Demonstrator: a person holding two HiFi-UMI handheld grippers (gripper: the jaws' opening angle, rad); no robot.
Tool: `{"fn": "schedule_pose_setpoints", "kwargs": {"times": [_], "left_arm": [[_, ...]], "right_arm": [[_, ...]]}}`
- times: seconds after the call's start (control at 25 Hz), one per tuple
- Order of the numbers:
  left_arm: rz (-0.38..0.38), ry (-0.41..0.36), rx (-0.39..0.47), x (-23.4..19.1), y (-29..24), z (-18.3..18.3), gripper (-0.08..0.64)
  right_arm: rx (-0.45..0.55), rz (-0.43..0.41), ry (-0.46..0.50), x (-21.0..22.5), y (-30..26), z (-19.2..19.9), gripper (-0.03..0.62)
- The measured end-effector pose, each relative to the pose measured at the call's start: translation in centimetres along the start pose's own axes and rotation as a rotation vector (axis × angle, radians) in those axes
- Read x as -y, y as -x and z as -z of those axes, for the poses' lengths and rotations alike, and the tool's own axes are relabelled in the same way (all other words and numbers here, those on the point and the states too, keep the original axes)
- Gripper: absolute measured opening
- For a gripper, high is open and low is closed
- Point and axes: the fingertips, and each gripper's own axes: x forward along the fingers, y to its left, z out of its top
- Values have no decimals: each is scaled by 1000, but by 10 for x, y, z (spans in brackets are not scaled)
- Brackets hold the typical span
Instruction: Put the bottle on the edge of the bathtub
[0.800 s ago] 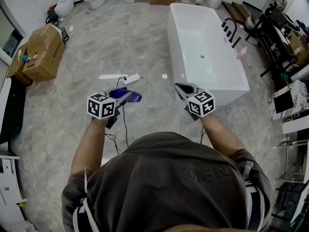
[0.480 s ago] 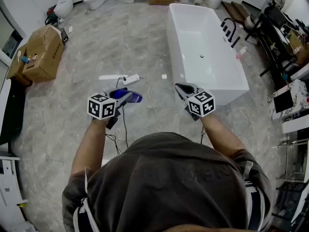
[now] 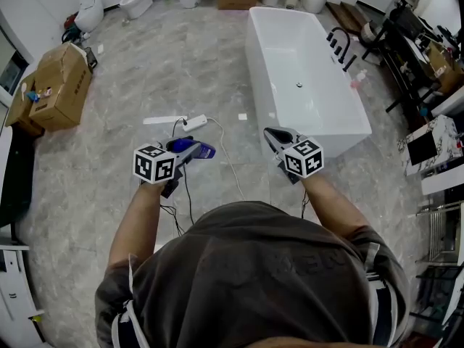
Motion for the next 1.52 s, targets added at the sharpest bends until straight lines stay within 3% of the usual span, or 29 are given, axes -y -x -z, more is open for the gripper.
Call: {"fn": "schedule_pose_setpoints", "kwargs": {"times": [0.32,0.52,0.8,1.0,1.16,1.32,1.52], "left_arm": [[78,16,-17,-29,7,13,130],[83,2,-53,-6,-26,10,130],[5,-11,-28,82,-144,-1,130],[-66,109,64,181,-270,-20,130],[-88,143,76,273,-353,-43,132],[-79,140,46,341,-403,-59,130],[-69,124,28,391,-438,-60,130]], "right_arm": [[-27,33,-35,-23,-12,11,-6],[-31,34,-58,5,14,30,-6],[14,-25,-42,133,104,88,-6],[8,-38,-69,283,223,147,-6],[-39,-43,-100,380,324,177,-6],[-38,-40,-141,426,386,187,-6],[-49,-91,-136,433,413,197,-6]]}}
